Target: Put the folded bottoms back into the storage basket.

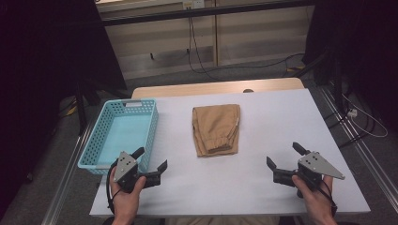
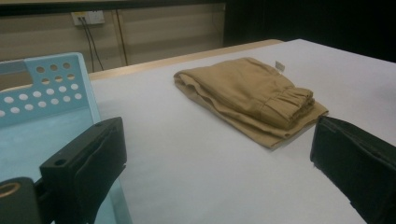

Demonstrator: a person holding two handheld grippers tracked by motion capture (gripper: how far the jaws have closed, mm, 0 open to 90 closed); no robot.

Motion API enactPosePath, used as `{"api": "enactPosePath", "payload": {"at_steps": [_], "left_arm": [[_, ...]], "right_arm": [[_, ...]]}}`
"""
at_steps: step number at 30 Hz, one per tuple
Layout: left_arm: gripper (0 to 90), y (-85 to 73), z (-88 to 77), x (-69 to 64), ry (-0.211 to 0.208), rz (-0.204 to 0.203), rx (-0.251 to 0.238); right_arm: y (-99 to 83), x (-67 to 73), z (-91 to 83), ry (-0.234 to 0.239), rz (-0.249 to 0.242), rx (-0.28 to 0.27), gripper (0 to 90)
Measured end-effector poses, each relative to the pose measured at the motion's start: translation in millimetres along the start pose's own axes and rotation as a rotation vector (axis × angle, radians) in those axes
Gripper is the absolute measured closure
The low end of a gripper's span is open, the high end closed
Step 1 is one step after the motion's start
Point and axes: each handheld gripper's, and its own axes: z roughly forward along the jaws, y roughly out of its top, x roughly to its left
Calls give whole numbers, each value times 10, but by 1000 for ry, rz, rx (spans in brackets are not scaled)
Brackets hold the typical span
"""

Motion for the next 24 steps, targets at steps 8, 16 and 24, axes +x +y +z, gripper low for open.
{"api": "enactPosePath", "payload": {"at_steps": [8, 16, 24], "left_arm": [[39, 14, 35, -1, -6, 4, 22], [42, 48, 105, -21, -23, 12, 50], [42, 64, 191, -108, -39, 30, 65]], "right_arm": [[-1, 9, 5, 8, 0, 2, 3], [-10, -6, 24, 22, 8, 7, 5], [-10, -2, 32, 41, 11, 7, 6]]}}
